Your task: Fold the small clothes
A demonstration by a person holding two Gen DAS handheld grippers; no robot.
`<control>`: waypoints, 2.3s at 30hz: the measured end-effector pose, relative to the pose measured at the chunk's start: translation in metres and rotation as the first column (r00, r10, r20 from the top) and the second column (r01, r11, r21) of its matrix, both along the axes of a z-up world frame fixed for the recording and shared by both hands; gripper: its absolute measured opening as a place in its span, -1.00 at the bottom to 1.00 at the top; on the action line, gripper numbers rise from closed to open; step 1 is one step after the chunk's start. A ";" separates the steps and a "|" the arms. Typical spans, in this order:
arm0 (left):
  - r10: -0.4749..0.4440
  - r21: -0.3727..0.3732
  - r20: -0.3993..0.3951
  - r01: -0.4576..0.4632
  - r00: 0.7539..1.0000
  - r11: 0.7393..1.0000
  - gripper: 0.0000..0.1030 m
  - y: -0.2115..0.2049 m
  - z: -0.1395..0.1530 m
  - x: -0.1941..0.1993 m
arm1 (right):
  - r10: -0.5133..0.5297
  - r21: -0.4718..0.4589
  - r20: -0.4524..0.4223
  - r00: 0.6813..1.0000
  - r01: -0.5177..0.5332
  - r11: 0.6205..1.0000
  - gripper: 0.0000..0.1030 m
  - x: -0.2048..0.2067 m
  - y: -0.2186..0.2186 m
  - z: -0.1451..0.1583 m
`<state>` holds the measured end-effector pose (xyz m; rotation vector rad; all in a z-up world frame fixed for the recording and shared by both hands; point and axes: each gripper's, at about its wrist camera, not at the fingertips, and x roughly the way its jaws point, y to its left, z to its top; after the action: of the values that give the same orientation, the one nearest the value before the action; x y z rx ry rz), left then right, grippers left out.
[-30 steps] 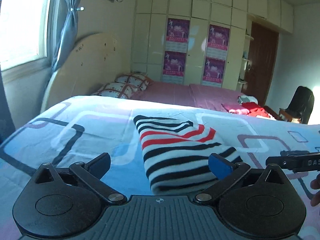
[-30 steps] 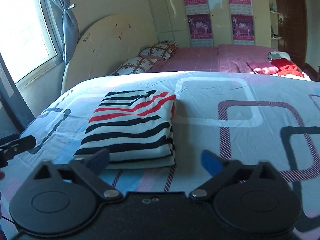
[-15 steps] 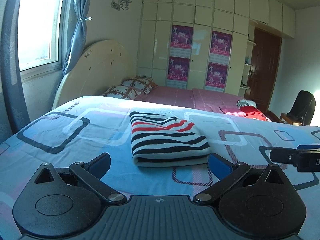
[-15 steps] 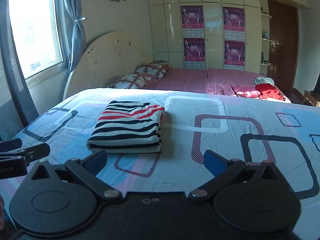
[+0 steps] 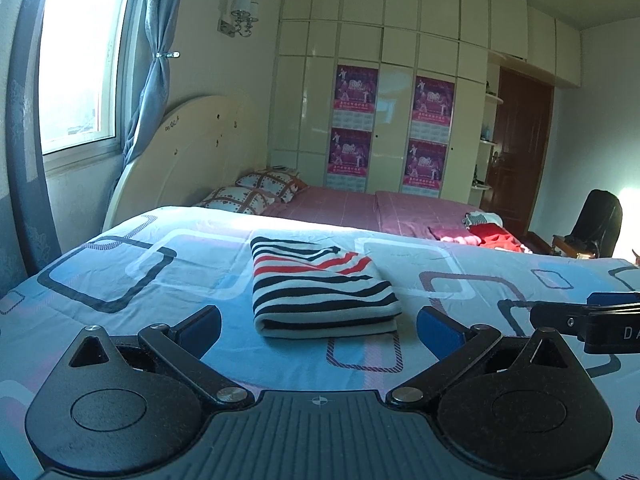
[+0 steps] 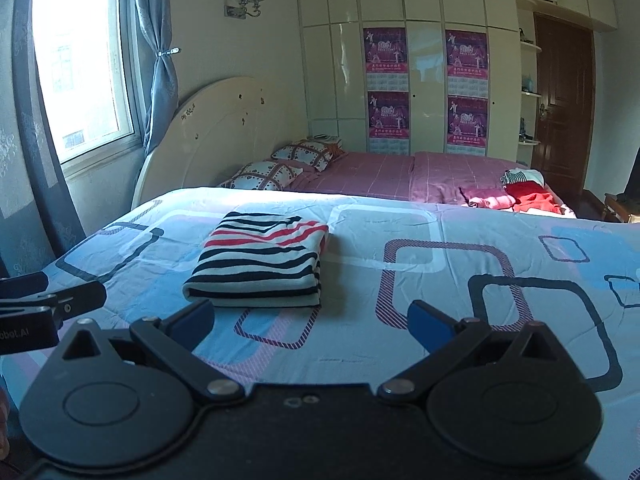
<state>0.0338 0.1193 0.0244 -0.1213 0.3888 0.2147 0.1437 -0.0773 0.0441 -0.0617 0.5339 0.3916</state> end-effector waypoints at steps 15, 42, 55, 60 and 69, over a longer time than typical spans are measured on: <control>-0.016 0.022 0.012 0.016 1.000 1.000 0.99 -0.005 0.009 -0.002 | 0.001 0.008 0.014 1.000 -0.001 1.000 0.99 -0.004 -0.003 0.001; -0.024 0.028 0.014 0.024 1.000 0.999 0.99 -0.013 0.014 0.004 | -0.002 -0.001 0.024 1.000 0.002 1.000 0.99 0.000 -0.006 0.004; -0.023 0.029 0.014 0.023 1.000 0.999 0.99 -0.012 0.015 0.005 | 0.002 0.001 0.026 1.000 -0.002 1.000 0.99 0.001 -0.004 0.004; -0.023 0.028 0.014 0.023 1.000 0.999 0.99 -0.012 0.015 0.005 | 0.000 0.002 0.025 1.000 0.000 1.000 0.99 0.001 -0.006 0.003; -0.020 0.024 0.013 0.020 1.000 1.000 0.99 -0.013 0.017 0.007 | -0.002 0.002 0.024 1.000 0.002 1.000 0.99 0.002 -0.009 0.002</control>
<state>0.0413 0.1062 0.0409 -0.0956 0.3737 0.1985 0.1461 -0.0860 0.0461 -0.0636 0.5094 0.3890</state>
